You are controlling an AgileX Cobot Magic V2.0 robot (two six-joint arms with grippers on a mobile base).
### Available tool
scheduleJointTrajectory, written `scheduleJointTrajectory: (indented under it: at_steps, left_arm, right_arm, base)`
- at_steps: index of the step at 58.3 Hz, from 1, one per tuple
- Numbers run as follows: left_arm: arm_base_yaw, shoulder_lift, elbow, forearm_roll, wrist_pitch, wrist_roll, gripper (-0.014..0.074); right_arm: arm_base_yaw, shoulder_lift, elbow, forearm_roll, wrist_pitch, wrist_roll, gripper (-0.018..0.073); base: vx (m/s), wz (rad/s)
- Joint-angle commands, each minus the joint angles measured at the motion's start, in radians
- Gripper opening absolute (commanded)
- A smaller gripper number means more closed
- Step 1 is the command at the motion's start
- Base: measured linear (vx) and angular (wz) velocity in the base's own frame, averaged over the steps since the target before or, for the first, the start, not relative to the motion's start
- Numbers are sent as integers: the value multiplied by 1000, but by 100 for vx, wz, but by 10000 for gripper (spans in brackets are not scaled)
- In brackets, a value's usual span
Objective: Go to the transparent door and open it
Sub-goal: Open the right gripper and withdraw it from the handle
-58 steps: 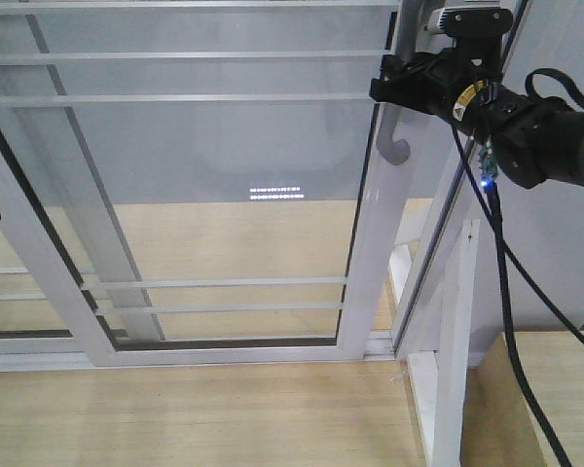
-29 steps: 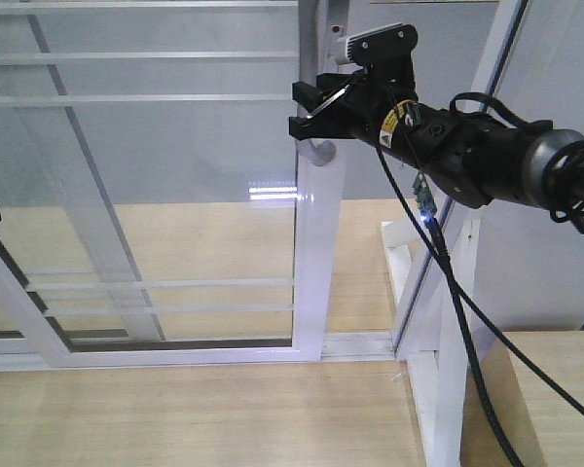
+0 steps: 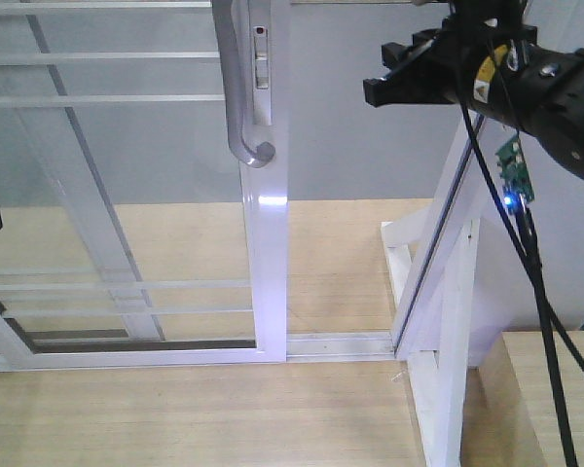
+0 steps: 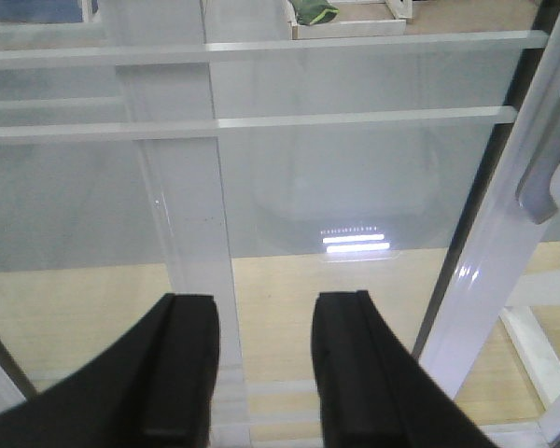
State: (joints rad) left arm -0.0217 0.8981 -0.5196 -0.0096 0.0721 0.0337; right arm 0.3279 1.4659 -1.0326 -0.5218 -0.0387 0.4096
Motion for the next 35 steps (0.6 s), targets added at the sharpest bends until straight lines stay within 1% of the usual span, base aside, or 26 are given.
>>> scheduleJointTrajectory:
  at_steps: [1, 4, 10, 15, 18, 23, 27, 35]
  left_arm:
    - [-22, -5, -40, -9, -112, 1, 391]
    - [-45, -5, -40, -9, -121, 1, 391]
    - [-100, 1, -40, -9, -139, 1, 392]
    - [-152, 25, -40, -9, -183, 1, 395]
    - [-178, 52, -40, -9, -227, 1, 401]
    - [-214, 106, -40, -9, -339, 1, 418]
    - [-234, 161, -40, -9, -425, 1, 442]
    - [-260, 288, -40, -9, -553, -17, 486]
  right_arm:
    - [-67, -118, 83, 20, -106, 16, 286]
    - [-113, -177, 164, 20, -116, 29, 286]
    - [-185, -296, 289, 15, -101, 18, 286]
    - [-228, -397, 367, 15, -83, 10, 286]
    - [-238, -445, 397, 16, -65, 10, 286]
    - [-234, -521, 430, 16, -15, 10, 286]
    - [-234, -562, 437, 16, 24, 10, 286]
    - [-234, -603, 437, 16, 81, 10, 286]
  base:
    - [0, 0]
    - [0, 0]
    - [0, 0]
    - [0, 0]
    - [0, 0]
    - [0, 0]
    - [0, 0]
    - [0, 0]
